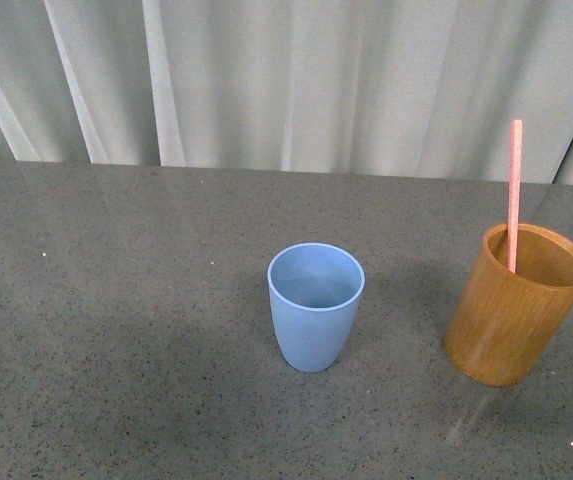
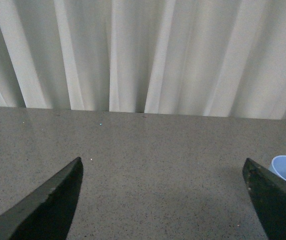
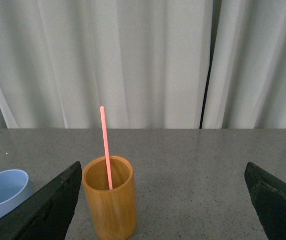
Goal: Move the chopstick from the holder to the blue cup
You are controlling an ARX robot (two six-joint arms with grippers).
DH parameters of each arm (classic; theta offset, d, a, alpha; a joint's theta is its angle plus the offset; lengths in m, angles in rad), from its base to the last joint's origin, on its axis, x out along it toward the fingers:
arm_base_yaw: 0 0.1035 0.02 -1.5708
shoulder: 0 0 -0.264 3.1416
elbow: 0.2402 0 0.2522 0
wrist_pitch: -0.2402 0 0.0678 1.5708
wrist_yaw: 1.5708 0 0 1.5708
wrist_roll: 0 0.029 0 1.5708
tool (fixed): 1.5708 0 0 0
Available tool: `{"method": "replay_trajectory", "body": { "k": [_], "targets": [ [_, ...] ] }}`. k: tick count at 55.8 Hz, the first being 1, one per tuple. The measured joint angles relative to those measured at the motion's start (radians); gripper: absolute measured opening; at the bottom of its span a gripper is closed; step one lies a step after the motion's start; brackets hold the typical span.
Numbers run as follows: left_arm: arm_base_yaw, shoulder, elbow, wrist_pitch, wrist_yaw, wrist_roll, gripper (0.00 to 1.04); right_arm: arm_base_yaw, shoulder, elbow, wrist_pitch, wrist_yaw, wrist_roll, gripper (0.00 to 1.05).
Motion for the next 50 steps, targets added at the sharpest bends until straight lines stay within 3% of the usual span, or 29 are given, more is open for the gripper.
{"method": "replay_trajectory", "body": {
  "k": [2,6,9,15,18,23,37,50],
  "targets": [
    [0.0,0.0,0.0,0.0,0.0,0.0,0.98,0.003,0.008,0.003,-0.013,0.014,0.004,0.95],
    [0.0,0.0,0.0,0.0,0.0,0.0,0.98,0.009,0.144,0.081,-0.179,0.082,0.011,0.95],
    [0.0,0.0,0.0,0.0,0.0,0.0,0.98,-0.006,0.268,0.111,-0.171,0.077,0.006,0.95],
    [0.0,0.0,0.0,0.0,0.001,0.0,0.98,-0.038,0.631,0.177,0.066,-0.034,-0.005,0.95],
    [0.0,0.0,0.0,0.0,0.0,0.0,0.98,-0.021,0.813,0.205,0.219,-0.102,-0.019,0.95],
    [0.0,0.0,0.0,0.0,0.0,0.0,0.98,0.019,0.994,0.241,0.358,-0.133,-0.033,0.95],
    [0.0,0.0,0.0,0.0,0.0,0.0,0.98,0.132,1.32,0.383,0.584,-0.098,-0.051,0.95],
    [0.0,0.0,0.0,0.0,0.0,0.0,0.98,0.164,1.492,0.496,0.661,-0.047,-0.009,0.95]
  ]
}}
